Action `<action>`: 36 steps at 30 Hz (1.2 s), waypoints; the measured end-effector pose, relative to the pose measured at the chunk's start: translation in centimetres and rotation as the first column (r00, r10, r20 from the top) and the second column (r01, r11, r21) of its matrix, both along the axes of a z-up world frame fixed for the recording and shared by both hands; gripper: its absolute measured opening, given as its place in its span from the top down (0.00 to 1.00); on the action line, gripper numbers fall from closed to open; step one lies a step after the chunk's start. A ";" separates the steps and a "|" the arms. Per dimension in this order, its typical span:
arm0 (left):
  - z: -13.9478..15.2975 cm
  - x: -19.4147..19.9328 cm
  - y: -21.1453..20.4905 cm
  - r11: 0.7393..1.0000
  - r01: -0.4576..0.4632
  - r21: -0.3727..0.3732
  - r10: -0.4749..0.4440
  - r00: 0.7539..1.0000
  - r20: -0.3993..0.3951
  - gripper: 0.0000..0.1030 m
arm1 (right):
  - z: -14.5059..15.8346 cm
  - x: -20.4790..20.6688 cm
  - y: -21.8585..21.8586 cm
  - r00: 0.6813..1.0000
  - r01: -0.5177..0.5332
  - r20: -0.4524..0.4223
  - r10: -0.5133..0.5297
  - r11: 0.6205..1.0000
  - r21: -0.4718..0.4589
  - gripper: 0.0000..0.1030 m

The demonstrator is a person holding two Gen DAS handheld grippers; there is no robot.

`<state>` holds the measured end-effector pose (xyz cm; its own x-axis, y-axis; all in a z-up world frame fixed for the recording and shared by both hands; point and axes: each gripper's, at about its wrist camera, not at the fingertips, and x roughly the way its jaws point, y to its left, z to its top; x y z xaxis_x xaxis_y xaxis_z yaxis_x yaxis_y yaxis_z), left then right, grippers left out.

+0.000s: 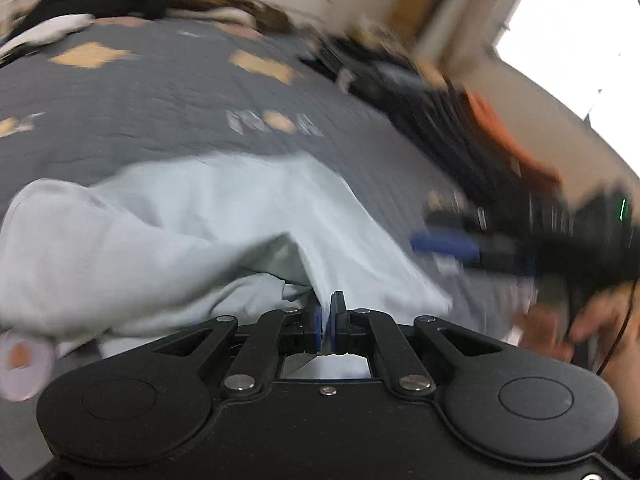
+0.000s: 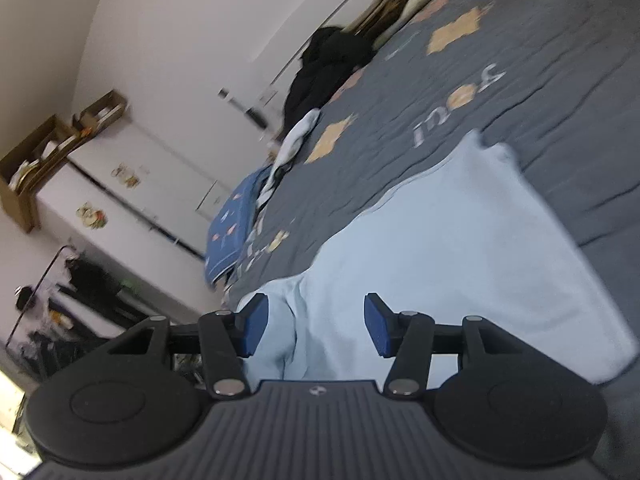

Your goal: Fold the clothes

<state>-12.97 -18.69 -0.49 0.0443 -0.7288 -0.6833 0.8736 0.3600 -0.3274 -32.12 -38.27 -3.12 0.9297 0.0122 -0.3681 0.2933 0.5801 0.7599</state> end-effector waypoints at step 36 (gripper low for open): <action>0.2 2.7 11.4 0.872 -0.450 -0.195 0.417 0.889 -0.188 0.44 | -1.9 6.8 12.5 0.885 -0.454 -0.392 0.250 0.651 -0.608 0.43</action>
<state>-10.30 -7.26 -0.29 0.3106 -0.7929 -0.5243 0.5877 0.5937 -0.5497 -25.32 -25.80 -5.06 0.7794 -0.0230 -0.6261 0.0749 0.9956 0.0566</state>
